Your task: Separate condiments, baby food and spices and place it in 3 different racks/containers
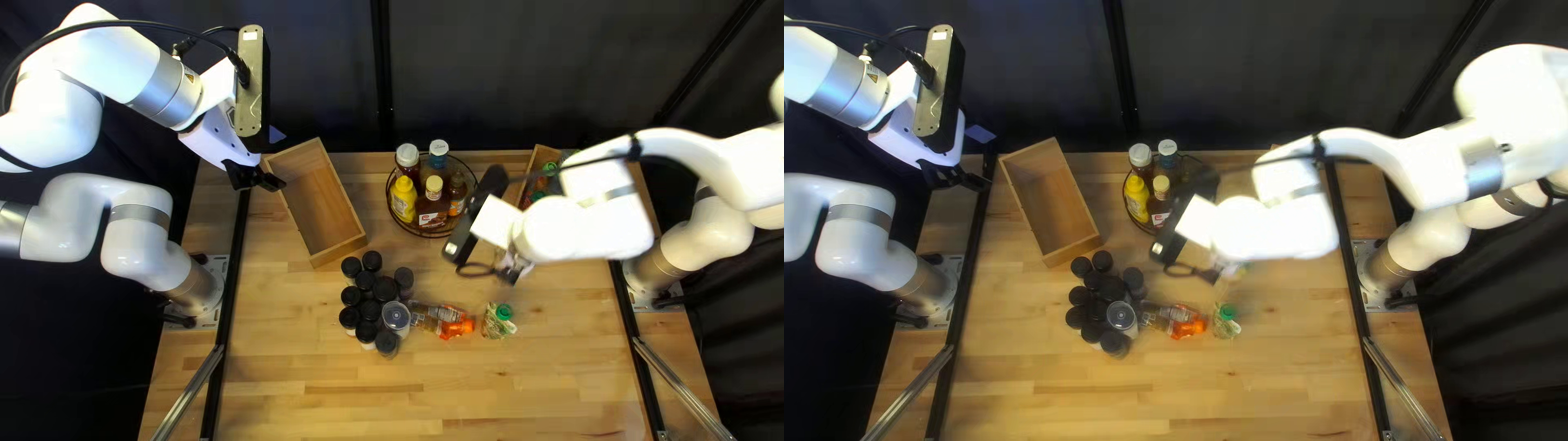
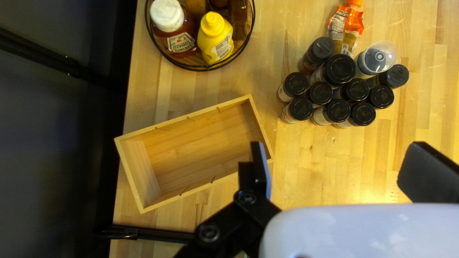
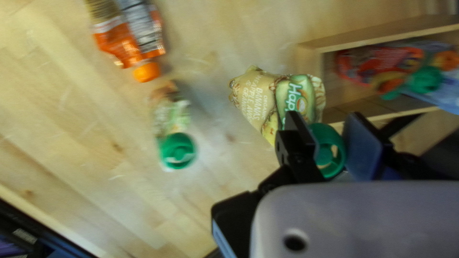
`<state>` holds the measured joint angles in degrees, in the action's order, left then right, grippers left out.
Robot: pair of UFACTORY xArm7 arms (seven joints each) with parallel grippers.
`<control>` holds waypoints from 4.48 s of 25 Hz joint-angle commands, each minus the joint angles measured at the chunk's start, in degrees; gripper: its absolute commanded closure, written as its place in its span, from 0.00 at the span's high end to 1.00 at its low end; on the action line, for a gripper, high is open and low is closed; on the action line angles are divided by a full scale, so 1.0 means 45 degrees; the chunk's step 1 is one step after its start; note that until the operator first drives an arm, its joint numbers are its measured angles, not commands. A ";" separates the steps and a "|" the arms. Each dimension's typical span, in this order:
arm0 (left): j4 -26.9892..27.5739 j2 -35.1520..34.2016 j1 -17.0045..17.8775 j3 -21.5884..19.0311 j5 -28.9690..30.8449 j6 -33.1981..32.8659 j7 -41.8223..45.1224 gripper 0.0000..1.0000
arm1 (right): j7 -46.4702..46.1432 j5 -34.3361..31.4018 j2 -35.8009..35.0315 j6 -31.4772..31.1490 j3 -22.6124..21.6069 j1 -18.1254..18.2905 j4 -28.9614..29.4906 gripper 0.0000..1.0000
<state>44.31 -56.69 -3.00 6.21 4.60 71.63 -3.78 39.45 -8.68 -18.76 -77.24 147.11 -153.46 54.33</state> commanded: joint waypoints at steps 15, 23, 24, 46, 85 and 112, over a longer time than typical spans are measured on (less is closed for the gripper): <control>0.0000 0.0000 0.0000 0.0000 0.0000 0.0000 0.0000 1.00 | -0.2011 0.0081 -0.4515 0.0328 0.2934 0.0430 -0.4764 0.01; 0.0000 0.0000 0.0000 0.0000 0.0000 0.0000 0.0000 1.00 | -0.2397 -0.0770 -0.4636 0.0777 0.3537 0.1031 -0.5057 0.02; 0.0000 0.0000 0.0000 0.0000 0.0000 0.0000 0.0000 1.00 | -0.2424 -0.0854 -0.4521 0.0923 0.3576 0.1100 -0.5057 0.01; 0.0000 0.0000 0.0000 0.0000 0.0000 0.0000 0.0000 1.00 | -0.2206 -0.0531 -0.3321 0.1967 0.3452 0.0957 -0.4535 1.00; 0.0000 0.0000 0.0000 0.0000 0.0000 0.0000 0.0000 1.00 | 0.1647 0.0911 0.3338 0.4020 -0.1056 -0.1763 -0.0595 0.96; 0.0000 0.0000 0.0000 0.0000 0.0000 0.0000 0.0000 1.00 | 0.1090 0.1110 0.1905 0.1616 -0.1013 -0.1973 0.0428 0.01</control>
<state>44.31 -56.69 -3.00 6.21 4.60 71.63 -3.78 45.43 -3.84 -8.48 -67.28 142.04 -162.37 55.06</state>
